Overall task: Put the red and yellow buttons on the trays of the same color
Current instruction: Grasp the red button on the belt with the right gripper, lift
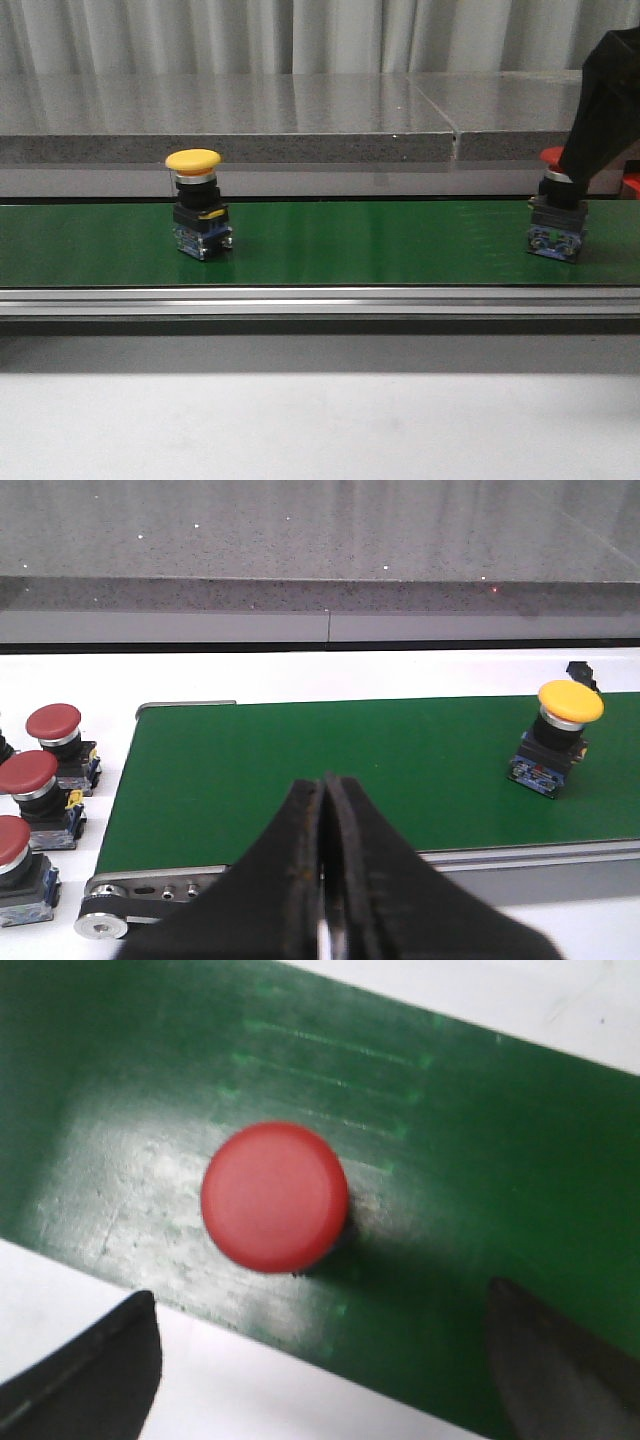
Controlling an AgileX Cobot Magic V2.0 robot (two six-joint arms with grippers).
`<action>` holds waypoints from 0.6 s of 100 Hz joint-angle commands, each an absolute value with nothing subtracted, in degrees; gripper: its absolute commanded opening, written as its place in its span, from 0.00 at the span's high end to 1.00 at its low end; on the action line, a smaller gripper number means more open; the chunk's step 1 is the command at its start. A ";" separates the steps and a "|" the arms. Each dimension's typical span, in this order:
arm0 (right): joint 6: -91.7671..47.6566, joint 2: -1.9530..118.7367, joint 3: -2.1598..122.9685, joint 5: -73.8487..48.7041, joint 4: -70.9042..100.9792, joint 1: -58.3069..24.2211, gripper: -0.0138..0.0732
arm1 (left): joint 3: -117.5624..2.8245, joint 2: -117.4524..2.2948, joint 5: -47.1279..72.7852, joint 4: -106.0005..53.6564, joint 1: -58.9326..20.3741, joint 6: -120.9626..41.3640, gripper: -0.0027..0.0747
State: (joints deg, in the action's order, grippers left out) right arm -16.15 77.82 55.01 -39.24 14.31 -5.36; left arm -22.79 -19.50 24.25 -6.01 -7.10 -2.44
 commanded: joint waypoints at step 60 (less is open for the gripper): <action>-16.98 85.98 67.54 -44.91 14.83 -3.34 0.73 | -24.36 -19.76 19.89 -6.54 -7.52 -2.43 0.99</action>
